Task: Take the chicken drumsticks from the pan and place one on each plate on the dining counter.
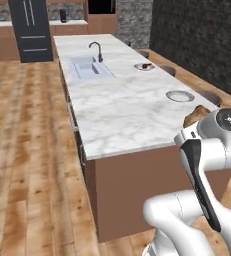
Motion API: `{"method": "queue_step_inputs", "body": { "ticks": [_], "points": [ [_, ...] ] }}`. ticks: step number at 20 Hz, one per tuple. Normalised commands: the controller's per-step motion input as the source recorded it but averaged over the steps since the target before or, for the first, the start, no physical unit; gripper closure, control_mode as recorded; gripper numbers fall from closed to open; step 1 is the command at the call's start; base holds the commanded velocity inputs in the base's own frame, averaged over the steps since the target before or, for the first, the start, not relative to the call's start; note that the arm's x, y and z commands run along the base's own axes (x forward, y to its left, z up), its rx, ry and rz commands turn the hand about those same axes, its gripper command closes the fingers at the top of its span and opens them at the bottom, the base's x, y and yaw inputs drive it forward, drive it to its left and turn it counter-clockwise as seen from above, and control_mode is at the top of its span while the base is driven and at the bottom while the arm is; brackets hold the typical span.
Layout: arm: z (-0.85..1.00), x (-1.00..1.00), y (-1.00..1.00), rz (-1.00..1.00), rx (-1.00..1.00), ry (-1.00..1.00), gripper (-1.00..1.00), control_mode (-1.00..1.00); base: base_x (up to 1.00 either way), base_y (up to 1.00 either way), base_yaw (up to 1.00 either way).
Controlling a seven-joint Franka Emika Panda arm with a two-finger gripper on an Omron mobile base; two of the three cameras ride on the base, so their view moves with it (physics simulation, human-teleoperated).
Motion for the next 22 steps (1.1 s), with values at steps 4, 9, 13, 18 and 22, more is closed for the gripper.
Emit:
{"method": "queue_step_inputs", "body": {
  "ticks": [4, 9, 13, 18, 22],
  "points": [
    [0.0, 0.0, 0.0, 0.0, 0.0, 0.0, 1.0, 1.0, 0.0, -1.0, 0.08],
    [0.0, 0.0, 0.0, 0.0, 0.0, 0.0, 1.0, 1.0, 0.0, -1.0, 0.17],
    [0.0, 0.0, 0.0, 0.0, 0.0, 0.0, 1.0, 1.0, 0.0, -1.0, 0.19],
    [0.0, 0.0, 0.0, 0.0, 0.0, 0.0, 1.0, 1.0, 0.0, -1.0, 0.22],
    [0.0, 0.0, 0.0, 0.0, 0.0, 0.0, 1.0, 1.0, 0.0, -1.0, 0.28]
  ]
}}
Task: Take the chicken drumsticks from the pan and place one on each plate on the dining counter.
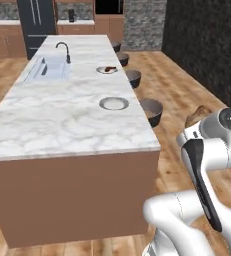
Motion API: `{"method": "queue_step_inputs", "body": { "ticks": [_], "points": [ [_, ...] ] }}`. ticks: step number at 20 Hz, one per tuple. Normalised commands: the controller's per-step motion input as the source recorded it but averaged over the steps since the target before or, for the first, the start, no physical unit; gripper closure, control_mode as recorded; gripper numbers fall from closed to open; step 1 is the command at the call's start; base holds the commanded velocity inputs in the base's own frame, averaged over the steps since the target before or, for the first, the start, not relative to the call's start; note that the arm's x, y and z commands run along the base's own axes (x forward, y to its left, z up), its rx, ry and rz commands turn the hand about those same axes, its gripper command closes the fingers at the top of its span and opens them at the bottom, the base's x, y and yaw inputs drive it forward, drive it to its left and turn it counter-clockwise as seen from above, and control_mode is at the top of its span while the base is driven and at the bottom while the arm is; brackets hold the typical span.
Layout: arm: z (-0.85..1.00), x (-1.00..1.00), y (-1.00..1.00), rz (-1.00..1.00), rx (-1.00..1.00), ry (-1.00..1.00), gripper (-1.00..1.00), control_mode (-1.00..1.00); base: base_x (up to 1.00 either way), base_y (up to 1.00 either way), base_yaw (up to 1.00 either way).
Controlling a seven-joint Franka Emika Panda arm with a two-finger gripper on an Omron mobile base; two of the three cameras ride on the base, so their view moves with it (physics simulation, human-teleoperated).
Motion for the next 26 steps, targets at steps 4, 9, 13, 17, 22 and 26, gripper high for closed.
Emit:
{"method": "queue_step_inputs", "body": {
  "ticks": [4, 9, 13, 17, 22, 26],
  "points": [
    [0.0, 0.0, 0.0, 0.0, 0.0, 0.0, 1.0, 1.0, 0.0, -1.0, 0.34],
    [0.0, 0.0, 0.0, 0.0, 0.0, 0.0, 1.0, 1.0, 0.0, -0.99, 0.42],
    [0.0, 0.0, 0.0, 0.0, 0.0, 0.0, 1.0, 1.0, 0.05, -0.91, 0.46],
    [0.0, 0.0, 0.0, 0.0, 0.0, 0.0, 1.0, 1.0, 0.24, -0.8, 0.5],
    [0.0, 0.0, 0.0, 0.0, 0.0, 0.0, 1.0, 1.0, 0.5, -0.75, 0.52],
    [0.0, 0.0, 0.0, 0.0, 0.0, 0.0, 1.0, 1.0, 0.56, -0.8, 0.49]
  ]
}}
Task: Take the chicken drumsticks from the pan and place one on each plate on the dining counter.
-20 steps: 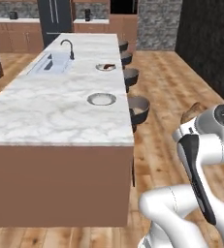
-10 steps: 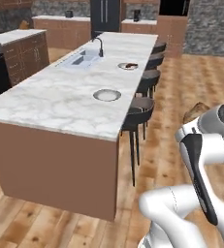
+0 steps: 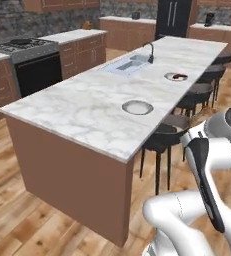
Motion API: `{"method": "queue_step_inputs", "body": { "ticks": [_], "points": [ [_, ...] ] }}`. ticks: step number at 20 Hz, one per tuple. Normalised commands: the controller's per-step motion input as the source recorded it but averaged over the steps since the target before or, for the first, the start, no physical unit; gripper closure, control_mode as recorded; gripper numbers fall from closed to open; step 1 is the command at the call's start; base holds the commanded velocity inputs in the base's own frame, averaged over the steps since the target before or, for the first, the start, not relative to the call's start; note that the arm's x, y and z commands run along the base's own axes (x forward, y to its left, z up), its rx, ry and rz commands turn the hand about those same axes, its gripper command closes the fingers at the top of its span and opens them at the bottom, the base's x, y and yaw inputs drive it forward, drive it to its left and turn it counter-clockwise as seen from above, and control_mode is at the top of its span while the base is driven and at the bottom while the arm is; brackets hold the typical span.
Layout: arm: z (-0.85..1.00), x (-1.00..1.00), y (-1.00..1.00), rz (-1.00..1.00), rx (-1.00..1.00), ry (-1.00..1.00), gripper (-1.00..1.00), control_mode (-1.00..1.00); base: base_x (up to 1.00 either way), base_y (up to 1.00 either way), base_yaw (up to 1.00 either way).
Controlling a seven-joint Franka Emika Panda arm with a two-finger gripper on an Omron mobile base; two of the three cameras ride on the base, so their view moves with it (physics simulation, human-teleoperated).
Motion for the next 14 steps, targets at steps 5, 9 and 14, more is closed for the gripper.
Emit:
{"method": "queue_step_inputs", "body": {
  "ticks": [5, 9, 14],
  "points": [
    [0.0, 0.0, 0.0, 0.0, 0.0, 0.0, 1.0, 1.0, 0.51, -0.88, 0.46],
    [0.0, 0.0, 0.0, 0.0, 0.0, 0.0, 1.0, 1.0, 0.45, -0.93, 0.43],
    [0.0, 0.0, 0.0, 0.0, 0.0, 0.0, 1.0, 1.0, 0.4, -0.97, 0.4]
  ]
}}
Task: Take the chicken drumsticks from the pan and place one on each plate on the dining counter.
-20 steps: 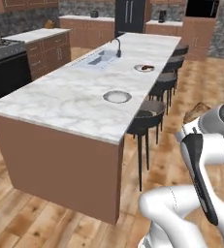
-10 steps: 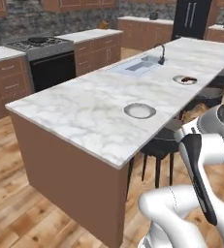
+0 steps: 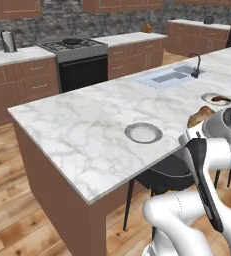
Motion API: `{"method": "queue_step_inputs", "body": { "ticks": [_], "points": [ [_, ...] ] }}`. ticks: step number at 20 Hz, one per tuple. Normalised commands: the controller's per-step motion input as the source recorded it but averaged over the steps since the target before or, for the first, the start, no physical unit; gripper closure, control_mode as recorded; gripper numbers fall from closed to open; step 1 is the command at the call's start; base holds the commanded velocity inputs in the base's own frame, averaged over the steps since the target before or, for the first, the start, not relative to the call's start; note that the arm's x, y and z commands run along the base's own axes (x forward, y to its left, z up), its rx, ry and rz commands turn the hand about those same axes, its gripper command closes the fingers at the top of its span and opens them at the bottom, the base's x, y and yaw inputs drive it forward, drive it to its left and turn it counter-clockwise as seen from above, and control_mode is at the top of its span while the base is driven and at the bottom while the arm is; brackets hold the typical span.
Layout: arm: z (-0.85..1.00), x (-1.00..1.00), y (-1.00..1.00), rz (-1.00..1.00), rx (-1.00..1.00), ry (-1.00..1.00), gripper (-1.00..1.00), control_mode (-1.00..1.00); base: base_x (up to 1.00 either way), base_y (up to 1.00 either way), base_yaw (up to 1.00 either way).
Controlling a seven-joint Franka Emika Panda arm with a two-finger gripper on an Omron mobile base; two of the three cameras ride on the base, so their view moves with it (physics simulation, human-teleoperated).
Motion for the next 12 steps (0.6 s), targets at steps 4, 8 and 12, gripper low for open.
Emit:
{"method": "queue_step_inputs", "body": {
  "ticks": [4, 8, 12],
  "points": [
    [0.0, 0.0, 0.0, 0.0, 0.0, 0.0, 1.0, 1.0, 0.41, -0.83, 0.33],
    [0.0, 0.0, 0.0, 0.0, 0.0, 0.0, 1.0, 1.0, 0.36, -0.49, 0.28],
    [-0.1, 0.55, -0.03, 0.14, 0.05, 0.0, 1.0, -1.0, 0.11, -0.07, 0.06]
  ]
}}
